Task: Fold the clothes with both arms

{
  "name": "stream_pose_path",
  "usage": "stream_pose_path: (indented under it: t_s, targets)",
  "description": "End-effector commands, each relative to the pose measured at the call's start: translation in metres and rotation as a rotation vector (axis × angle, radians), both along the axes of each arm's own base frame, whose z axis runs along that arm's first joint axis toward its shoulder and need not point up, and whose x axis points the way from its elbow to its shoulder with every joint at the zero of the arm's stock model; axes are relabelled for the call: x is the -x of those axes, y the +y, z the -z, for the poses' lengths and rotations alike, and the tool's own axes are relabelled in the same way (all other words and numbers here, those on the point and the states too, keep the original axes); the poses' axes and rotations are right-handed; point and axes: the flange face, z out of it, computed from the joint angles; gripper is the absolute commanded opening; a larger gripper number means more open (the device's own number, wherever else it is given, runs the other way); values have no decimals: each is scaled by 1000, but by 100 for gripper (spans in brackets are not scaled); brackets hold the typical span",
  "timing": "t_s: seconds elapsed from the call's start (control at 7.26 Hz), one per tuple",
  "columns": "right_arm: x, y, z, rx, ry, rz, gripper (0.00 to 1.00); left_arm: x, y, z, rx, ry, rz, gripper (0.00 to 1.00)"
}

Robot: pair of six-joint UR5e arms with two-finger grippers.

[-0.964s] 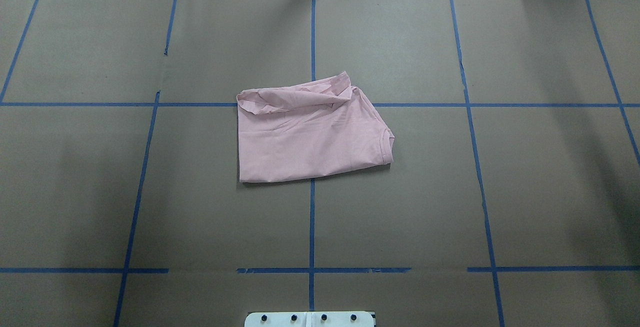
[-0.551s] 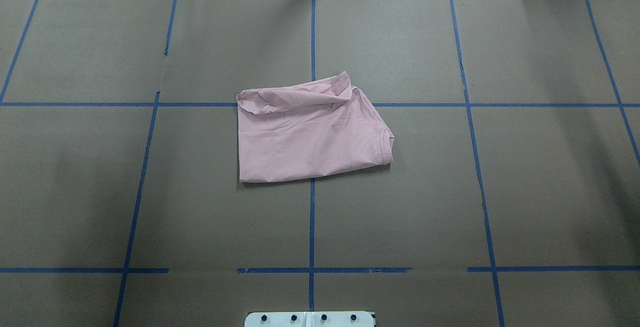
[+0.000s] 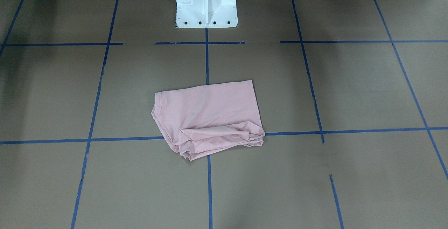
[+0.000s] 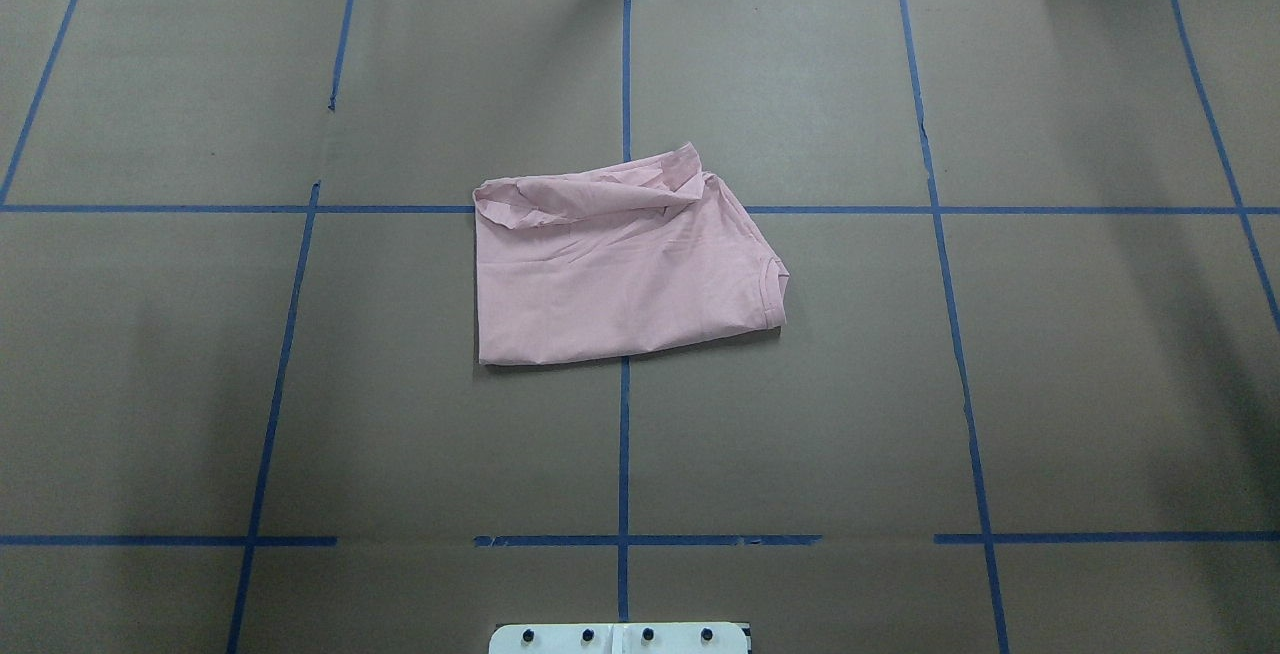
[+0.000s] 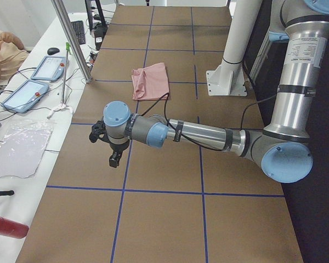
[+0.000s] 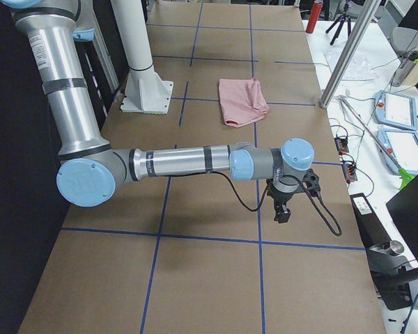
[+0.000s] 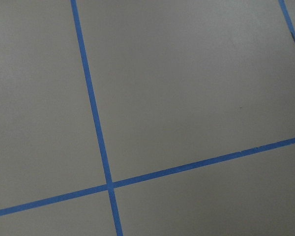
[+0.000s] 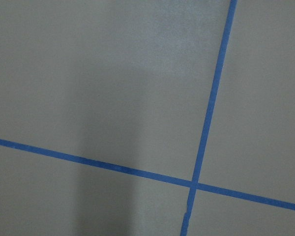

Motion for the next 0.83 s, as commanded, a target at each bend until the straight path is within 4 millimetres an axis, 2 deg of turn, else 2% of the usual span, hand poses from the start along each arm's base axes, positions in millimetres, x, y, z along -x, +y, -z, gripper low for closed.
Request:
stream_pose_path:
  t_s: [0.0, 0.14, 0.28, 0.55, 0.69]
  targets:
    - [1, 7, 12, -17, -27, 3, 100, 2, 21, -10, 17, 6, -1, 100]
    - [-1, 13, 12, -21, -15, 0, 100, 2, 32, -27, 34, 4, -7, 100]
    - [-2, 21, 2, -9, 6, -2, 100, 2, 33, -34, 46, -1, -6, 100]
    - [-15, 64, -6, -17, 86, -19, 100, 2, 37, -36, 63, 3, -6, 100]
    - [-16, 75, -26, 18, 108, -17, 100, 3, 38, -38, 71, 3, -3, 100]
